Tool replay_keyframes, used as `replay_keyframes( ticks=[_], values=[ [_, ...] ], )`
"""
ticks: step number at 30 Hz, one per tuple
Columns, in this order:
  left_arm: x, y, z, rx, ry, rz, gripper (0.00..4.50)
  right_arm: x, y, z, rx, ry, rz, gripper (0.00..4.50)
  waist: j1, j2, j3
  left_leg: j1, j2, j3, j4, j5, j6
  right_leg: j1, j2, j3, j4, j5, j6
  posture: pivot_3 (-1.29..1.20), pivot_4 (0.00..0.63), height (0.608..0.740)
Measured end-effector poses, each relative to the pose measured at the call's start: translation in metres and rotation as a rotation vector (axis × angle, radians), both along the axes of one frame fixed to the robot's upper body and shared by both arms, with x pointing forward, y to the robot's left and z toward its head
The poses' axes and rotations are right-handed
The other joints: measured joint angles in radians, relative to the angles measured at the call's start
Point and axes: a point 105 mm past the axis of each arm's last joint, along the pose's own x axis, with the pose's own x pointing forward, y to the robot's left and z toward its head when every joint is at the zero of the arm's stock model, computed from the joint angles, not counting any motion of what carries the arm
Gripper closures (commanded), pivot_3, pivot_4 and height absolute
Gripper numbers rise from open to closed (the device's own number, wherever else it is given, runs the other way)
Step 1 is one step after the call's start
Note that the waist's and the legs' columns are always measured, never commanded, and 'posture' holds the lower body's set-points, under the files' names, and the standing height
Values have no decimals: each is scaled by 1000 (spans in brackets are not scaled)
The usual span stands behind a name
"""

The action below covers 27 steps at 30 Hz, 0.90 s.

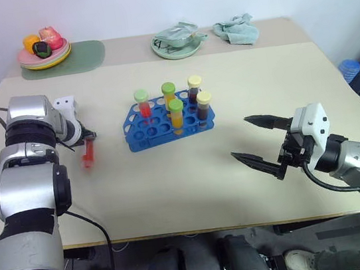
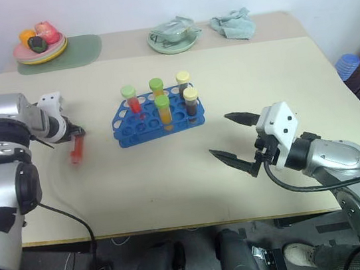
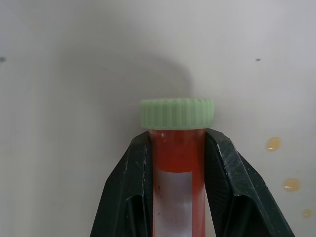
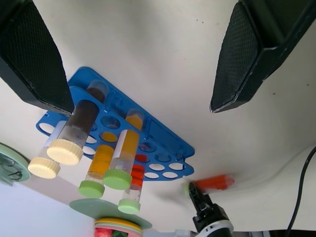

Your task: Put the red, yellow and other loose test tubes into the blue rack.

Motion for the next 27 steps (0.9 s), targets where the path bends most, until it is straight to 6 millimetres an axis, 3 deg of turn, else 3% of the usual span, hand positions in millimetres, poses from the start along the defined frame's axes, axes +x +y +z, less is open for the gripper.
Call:
replay_keyframes(
  ticks=[5, 7, 9, 11, 13, 15, 18, 23, 27],
  values=[
    [2, -7, 12, -42, -78, -70, 3723, 1, -1, -1, 1, 2, 9, 0, -1, 0, 0, -2, 0, 0, 0, 0, 0, -1, 0, 0, 0, 0, 0, 0, 150, 740],
    [8, -16, 31, -93, -234, -154, 3723, 2, -3, -1, 3, 4, 12, 0, -1, 0, 0, -4, 0, 0, 0, 0, -1, -3, 0, 0, 1, 0, 0, 0, 150, 740],
    [7, -28, 66, -159, -502, -270, 3723, 4, -5, 0, 4, 4, 17, 0, -5, 0, 0, -7, 1, 0, 1, 0, -1, -7, -1, 0, 0, 0, 0, 0, 150, 740],
    [-8, -39, 98, -187, -755, -398, 3723, 8, -7, 2, 6, -1, 18, 0, -8, 0, 0, -8, 1, 0, 1, 1, -1, -8, -1, 0, 1, 0, 0, 0, 150, 740],
    [-34, -56, 114, -230, -917, -551, 3723, 11, -8, 4, 8, -7, 19, 0, -6, 1, -1, -7, 1, 0, 1, 1, -2, -8, -1, 0, 1, 0, 0, 0, 150, 740],
    [-53, -72, 110, -244, -1013, -643, 3723, 13, -8, 5, 8, -13, 23, 0, -3, 3, -2, -5, 1, 0, 1, 1, -2, -6, -1, 0, 1, 0, 0, 0, 150, 740],
    [-64, -90, 88, -276, -1049, -682, 3723, 13, -7, 5, 5, -15, 28, 0, 5, 3, -2, -3, 1, -1, 2, 1, -1, -2, -1, 0, 0, 0, 0, 0, 150, 740],
    [-57, -114, 76, -196, -1162, -735, 3723, 11, -12, 0, -3, 5, 9, 0, 3, 3, -2, -2, 1, -1, 2, 1, -1, -1, -1, 0, 0, 0, 0, 0, 150, 740],
    [-44, -132, 51, -121, -1231, -778, 3723, 6, -21, 0, -16, 0, -37, 0, 3, 3, -2, -2, 1, 0, 1, 1, -1, -1, 0, 0, 0, 0, 0, 0, 150, 740]
  ],
)
